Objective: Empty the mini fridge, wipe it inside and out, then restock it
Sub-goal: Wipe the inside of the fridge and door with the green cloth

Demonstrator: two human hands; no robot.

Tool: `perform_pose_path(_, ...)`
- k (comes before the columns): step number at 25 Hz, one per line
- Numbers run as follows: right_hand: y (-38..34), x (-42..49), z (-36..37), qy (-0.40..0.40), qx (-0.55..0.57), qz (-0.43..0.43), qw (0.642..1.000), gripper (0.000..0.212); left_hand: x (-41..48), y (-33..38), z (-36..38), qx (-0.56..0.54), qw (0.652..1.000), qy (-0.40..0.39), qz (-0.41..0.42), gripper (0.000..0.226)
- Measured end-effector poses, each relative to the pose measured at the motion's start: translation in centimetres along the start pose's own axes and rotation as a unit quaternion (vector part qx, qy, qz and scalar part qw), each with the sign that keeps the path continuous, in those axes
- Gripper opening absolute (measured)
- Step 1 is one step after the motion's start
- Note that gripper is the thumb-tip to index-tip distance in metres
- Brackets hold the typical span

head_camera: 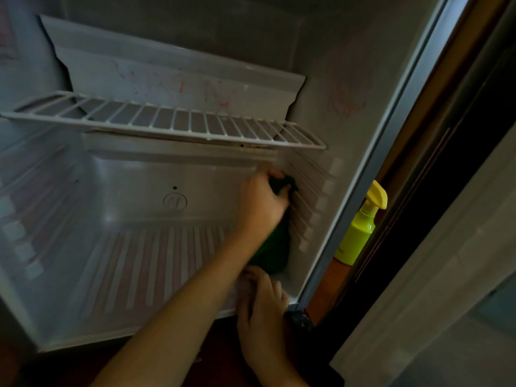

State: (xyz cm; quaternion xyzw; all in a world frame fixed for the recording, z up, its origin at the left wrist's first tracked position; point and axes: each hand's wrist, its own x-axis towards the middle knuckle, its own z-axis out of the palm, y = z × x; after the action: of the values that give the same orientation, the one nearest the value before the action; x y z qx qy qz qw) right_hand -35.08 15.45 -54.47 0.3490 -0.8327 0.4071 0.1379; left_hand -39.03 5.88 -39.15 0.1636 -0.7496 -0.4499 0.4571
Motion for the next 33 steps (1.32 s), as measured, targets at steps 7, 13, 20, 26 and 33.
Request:
perform_pose_path(7,0.4,0.1,0.3,0.016,-0.003,-0.014,1.000,0.030,2.7,-1.0,0.7,0.064,0.997,0.023,-0.022,0.013)
perform_pose_path(13,0.1,0.0,0.1,0.001,0.008,-0.011,1.000,0.031,3.2,-1.4,1.0,0.083,0.994,0.062,-0.044,0.018)
perform_pose_path(20,-0.2,0.0,-0.2,0.009,-0.007,-0.017,1.000,0.031,0.3,-4.1,-2.5,-0.190,0.948,0.115,-0.228,0.012)
perform_pose_path(26,-0.5,-0.5,-1.3,0.018,0.120,0.001,0.993,0.026,-4.1,-2.4,-8.2,-0.390,0.866,0.087,-0.300,0.030)
perform_pose_path(33,-6.3,1.6,-4.3,-0.109,0.612,0.305,0.722,0.040,-6.9,-0.2,-11.8,-0.543,0.749,0.101,-0.366,0.042)
